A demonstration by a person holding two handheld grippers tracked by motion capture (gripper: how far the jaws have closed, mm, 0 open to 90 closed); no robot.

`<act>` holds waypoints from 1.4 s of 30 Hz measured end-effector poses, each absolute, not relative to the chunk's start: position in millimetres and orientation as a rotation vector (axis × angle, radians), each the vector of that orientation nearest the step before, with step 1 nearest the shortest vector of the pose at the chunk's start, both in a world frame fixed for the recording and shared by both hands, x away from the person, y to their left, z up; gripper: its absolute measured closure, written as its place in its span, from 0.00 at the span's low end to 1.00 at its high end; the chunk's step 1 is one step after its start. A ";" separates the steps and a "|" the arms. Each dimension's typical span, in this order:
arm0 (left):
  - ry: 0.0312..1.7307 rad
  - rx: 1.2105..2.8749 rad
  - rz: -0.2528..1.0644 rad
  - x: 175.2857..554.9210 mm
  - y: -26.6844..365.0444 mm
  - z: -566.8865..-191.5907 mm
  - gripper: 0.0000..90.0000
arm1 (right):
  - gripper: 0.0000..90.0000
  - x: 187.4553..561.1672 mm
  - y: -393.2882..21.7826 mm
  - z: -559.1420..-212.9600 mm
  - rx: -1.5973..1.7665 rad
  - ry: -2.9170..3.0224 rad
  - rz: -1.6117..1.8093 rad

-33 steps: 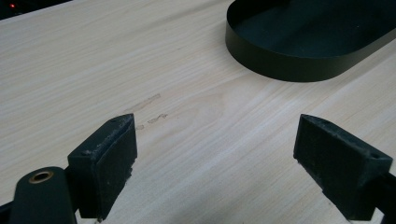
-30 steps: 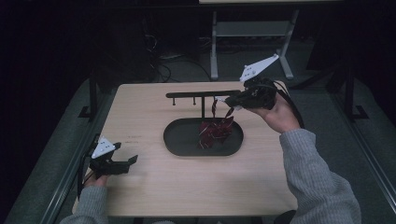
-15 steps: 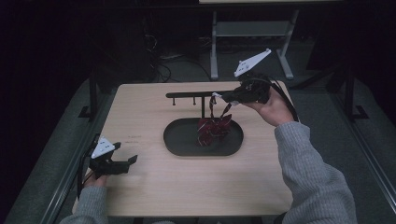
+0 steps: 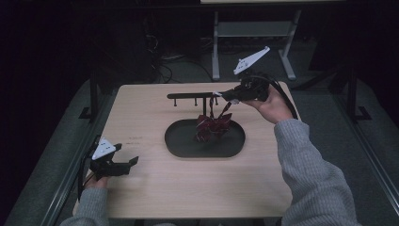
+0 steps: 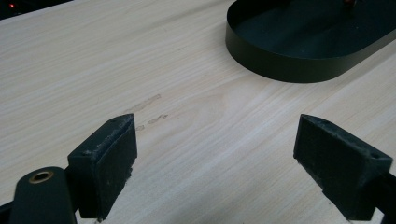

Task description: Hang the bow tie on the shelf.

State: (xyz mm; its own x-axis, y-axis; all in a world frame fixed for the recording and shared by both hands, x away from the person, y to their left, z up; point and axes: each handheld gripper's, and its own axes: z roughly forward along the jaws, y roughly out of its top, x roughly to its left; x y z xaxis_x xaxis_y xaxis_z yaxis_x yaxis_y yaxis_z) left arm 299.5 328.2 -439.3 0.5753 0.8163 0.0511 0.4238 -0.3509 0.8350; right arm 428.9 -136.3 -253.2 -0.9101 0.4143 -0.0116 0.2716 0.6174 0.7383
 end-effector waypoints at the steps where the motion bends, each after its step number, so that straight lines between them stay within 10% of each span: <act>1: 0.992 1.980 0.599 299.7 328.0 -439.5 0.14 | 0.97 429.7 -136.2 -253.7 0.570 2.661 1.169; 42: 0.997 1.982 0.585 299.7 327.6 -439.4 0.14 | 0.97 458.4 -125.3 -264.8 0.601 2.704 1.101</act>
